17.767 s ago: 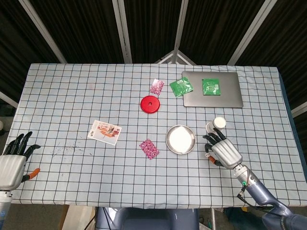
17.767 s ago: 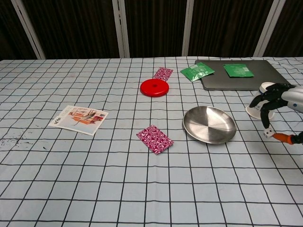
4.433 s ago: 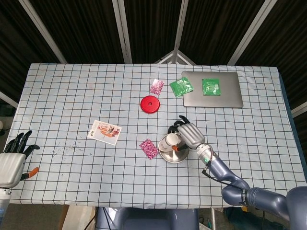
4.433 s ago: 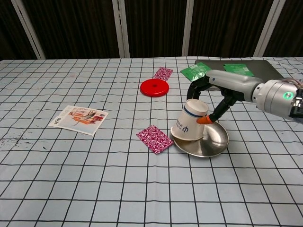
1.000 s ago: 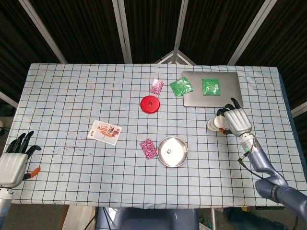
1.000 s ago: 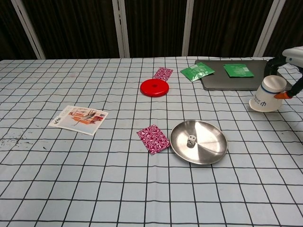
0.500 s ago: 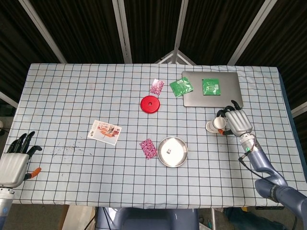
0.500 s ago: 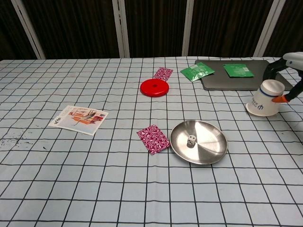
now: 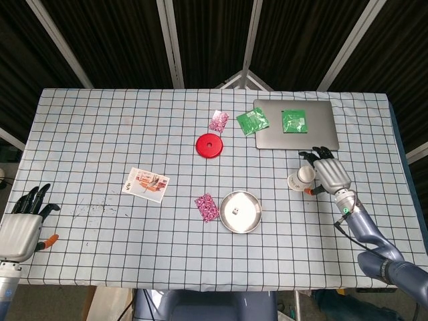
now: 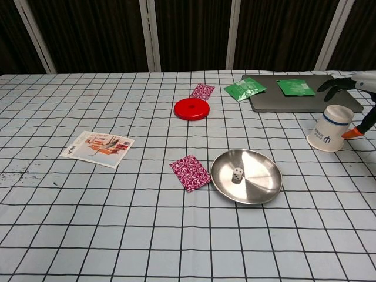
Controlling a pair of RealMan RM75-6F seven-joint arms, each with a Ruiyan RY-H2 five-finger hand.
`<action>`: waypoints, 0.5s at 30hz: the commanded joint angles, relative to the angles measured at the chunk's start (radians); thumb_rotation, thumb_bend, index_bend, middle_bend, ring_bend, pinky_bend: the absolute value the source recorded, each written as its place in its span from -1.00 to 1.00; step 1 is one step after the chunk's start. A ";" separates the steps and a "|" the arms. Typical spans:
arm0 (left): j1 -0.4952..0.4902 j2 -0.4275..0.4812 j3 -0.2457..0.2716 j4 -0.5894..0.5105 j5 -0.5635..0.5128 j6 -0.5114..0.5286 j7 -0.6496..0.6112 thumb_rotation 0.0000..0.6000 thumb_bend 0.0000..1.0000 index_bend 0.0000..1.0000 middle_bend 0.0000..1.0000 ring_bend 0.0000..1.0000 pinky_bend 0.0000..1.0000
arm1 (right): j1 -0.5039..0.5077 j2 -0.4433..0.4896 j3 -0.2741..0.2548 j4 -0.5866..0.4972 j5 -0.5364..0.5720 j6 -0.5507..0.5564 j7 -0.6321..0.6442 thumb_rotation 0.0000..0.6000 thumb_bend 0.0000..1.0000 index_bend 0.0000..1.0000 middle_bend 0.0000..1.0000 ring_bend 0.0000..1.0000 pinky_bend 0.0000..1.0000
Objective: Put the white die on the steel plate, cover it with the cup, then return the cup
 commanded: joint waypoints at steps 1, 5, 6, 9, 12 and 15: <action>-0.001 0.000 0.000 0.000 0.001 -0.001 -0.001 1.00 -0.53 -0.30 -1.00 -1.00 -0.74 | -0.004 0.037 -0.003 -0.046 0.001 -0.012 0.004 1.00 -0.87 -0.78 -0.67 -0.99 -1.00; -0.002 0.002 0.000 0.002 0.000 -0.002 -0.006 1.00 -0.53 -0.30 -1.00 -1.00 -0.74 | -0.025 0.111 -0.007 -0.136 -0.015 0.030 -0.010 1.00 -0.88 -0.80 -0.68 -1.00 -1.00; -0.002 0.002 -0.001 0.002 0.000 -0.002 -0.009 1.00 -0.53 -0.30 -1.00 -1.00 -0.74 | -0.041 0.139 -0.008 -0.172 -0.021 0.060 -0.013 1.00 -0.88 -0.80 -0.68 -1.00 -1.00; -0.002 0.005 0.000 0.001 0.002 -0.002 -0.017 1.00 -0.53 -0.30 -1.00 -1.00 -0.74 | -0.106 0.233 -0.018 -0.294 -0.035 0.161 -0.030 1.00 -0.87 -0.81 -0.68 -1.00 -1.00; -0.002 0.008 0.000 -0.002 0.007 0.000 -0.028 1.00 -0.53 -0.30 -1.00 -1.00 -0.74 | -0.178 0.313 -0.039 -0.410 -0.037 0.247 -0.064 1.00 -0.77 -0.81 -0.68 -1.00 -1.00; 0.000 0.015 0.004 -0.006 0.020 0.008 -0.046 1.00 -0.53 -0.30 -1.00 -1.00 -0.74 | -0.282 0.380 -0.072 -0.542 -0.048 0.384 -0.124 1.00 -0.70 -0.80 -0.68 -1.00 -1.00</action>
